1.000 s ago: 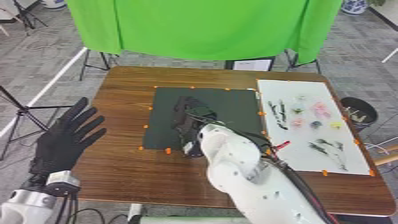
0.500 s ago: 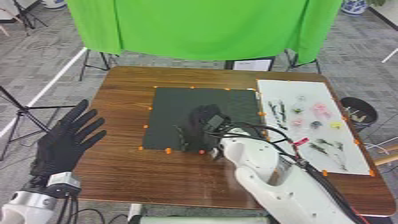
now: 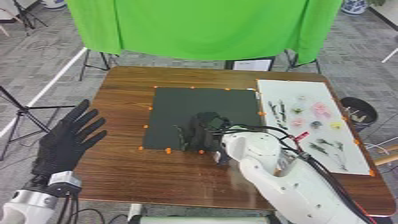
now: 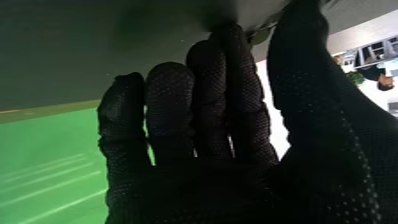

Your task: Arrange flowers

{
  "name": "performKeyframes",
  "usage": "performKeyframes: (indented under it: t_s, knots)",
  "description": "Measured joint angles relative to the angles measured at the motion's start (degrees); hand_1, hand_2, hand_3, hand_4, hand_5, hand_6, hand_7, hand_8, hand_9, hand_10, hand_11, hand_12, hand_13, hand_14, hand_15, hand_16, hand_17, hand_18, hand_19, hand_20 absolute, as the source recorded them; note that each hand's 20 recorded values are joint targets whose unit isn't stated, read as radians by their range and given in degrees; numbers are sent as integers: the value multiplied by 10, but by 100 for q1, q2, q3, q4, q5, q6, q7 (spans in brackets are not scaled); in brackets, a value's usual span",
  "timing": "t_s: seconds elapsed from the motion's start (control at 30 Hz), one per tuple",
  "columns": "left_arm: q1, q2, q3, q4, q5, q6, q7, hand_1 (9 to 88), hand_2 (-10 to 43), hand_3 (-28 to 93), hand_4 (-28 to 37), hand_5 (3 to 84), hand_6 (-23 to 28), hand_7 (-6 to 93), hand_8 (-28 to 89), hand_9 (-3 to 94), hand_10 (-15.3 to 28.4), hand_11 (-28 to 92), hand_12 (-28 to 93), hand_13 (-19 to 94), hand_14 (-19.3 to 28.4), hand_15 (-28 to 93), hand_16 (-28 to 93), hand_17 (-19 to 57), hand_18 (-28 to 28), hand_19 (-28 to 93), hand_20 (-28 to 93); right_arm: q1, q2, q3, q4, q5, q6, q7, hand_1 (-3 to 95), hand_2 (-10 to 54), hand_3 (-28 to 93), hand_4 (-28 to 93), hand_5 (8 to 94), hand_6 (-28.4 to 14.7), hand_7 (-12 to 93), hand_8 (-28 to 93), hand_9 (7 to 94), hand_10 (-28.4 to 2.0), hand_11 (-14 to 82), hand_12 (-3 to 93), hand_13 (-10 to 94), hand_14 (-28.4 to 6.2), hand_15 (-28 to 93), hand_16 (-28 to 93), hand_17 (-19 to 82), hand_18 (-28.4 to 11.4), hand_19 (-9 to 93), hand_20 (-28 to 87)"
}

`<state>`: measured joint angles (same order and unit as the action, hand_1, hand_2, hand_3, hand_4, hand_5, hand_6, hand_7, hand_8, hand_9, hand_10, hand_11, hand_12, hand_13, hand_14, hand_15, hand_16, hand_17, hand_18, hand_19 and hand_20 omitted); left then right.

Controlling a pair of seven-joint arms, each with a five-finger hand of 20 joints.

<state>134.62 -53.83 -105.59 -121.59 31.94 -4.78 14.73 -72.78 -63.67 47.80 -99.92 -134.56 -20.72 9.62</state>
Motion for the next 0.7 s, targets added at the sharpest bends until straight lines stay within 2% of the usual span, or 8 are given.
performKeyframes:
  t_s: [0.27, 0.7]
  knots:
    - [-51, 0, 56, 28, 0, -2, -12, 250, -95, 687, -280, 236, 25, 167, -94, 206, 98, 121, 210, 141, 135, 187, 56, -111, 204, 308, 99, -38, -94, -36, 72, -167, 183, 13, 322, -95, 924, -283, 548, -5, 345, -147, 509, -108, 599, 465, 484, -105, 831, 388, 225, -188, 792, 556]
    - [-93, 4, 89, 51, 0, -5, -27, 250, -95, 686, -281, 236, 25, 167, -95, 206, 98, 122, 209, 141, 135, 187, 55, -110, 204, 308, 99, -268, -370, -46, 27, -334, 226, 105, 294, -95, 921, -283, 537, -14, 348, -143, 496, -116, 609, 461, 474, -111, 838, 388, 224, -189, 793, 558]
